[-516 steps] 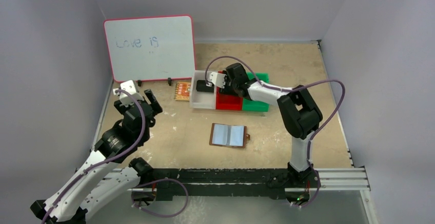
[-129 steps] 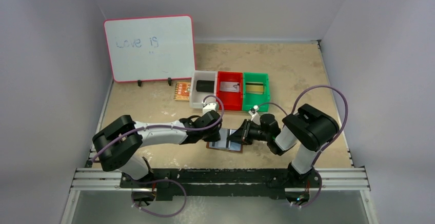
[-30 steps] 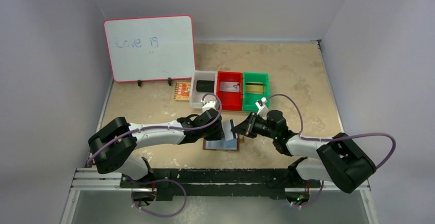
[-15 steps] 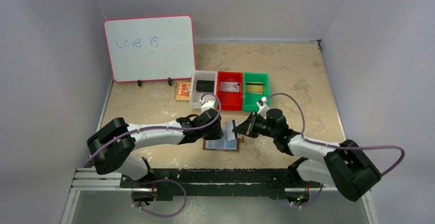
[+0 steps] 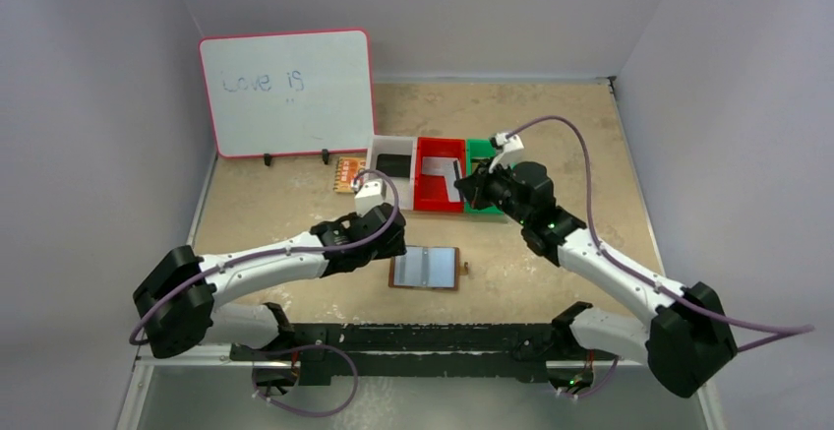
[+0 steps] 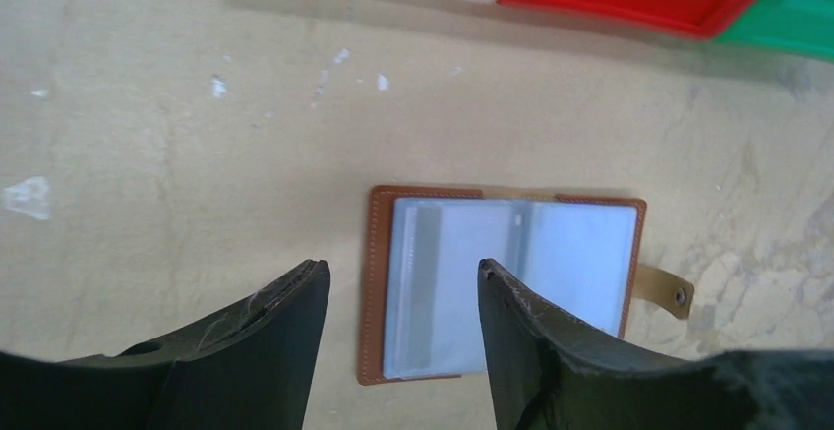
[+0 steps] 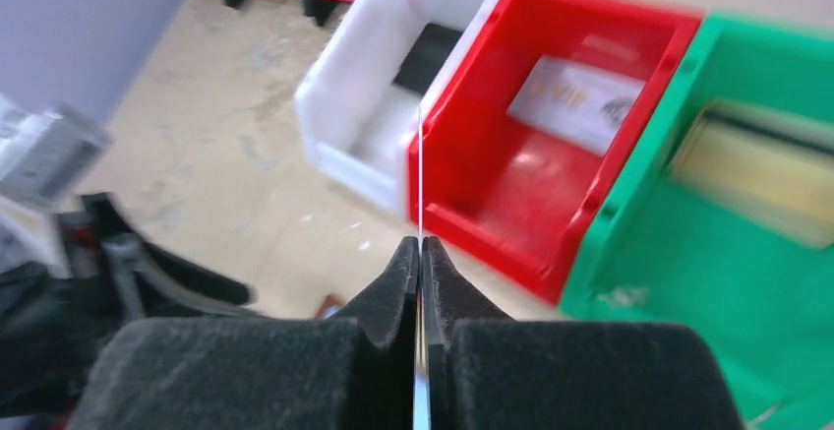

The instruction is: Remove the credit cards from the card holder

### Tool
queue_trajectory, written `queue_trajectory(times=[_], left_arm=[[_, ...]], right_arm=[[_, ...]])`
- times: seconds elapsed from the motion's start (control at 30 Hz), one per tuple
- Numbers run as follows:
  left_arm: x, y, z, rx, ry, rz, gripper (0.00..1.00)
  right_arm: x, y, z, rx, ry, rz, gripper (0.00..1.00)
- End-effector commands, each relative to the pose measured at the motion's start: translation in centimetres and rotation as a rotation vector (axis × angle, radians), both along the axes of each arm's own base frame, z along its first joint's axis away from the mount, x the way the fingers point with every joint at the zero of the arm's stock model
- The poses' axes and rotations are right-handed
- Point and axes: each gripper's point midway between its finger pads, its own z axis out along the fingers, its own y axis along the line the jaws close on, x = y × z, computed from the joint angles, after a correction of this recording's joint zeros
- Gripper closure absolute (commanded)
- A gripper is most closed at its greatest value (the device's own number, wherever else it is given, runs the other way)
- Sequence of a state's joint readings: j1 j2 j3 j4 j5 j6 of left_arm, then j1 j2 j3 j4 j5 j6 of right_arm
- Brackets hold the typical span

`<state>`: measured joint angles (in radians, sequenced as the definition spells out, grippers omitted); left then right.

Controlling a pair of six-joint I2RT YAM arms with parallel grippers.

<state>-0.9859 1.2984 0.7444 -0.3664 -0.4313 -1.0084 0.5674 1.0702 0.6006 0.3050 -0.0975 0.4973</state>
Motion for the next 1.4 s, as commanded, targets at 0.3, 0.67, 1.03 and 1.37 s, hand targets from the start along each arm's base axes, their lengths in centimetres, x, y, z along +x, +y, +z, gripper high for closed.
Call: queue_trajectory(times=[0.3, 0.67, 1.03, 1.37], left_arm=[[2.3, 6.9, 3.7, 0.02, -0.087, 0.179, 0.37], [2.1, 9.0, 5.5, 0.016, -0.144, 0.25, 0.32], [1.8, 9.2, 5.8, -0.007, -0.148, 0.254, 0.32], [1.7, 9.2, 6.0, -0.012, -0.151, 0.25, 0.32]], right_arm=[[8.4, 1.8, 0.5, -0.756, -0.523, 0.338, 1.0], [12.0, 1.1, -5.0, -1.172, -0.568, 0.516, 1.0], [14.3, 2.6, -6.8, -1.299, -0.65, 0.652, 0.98], [16.2, 3.2, -8.2, -1.32, -0.667, 0.608, 0.96]])
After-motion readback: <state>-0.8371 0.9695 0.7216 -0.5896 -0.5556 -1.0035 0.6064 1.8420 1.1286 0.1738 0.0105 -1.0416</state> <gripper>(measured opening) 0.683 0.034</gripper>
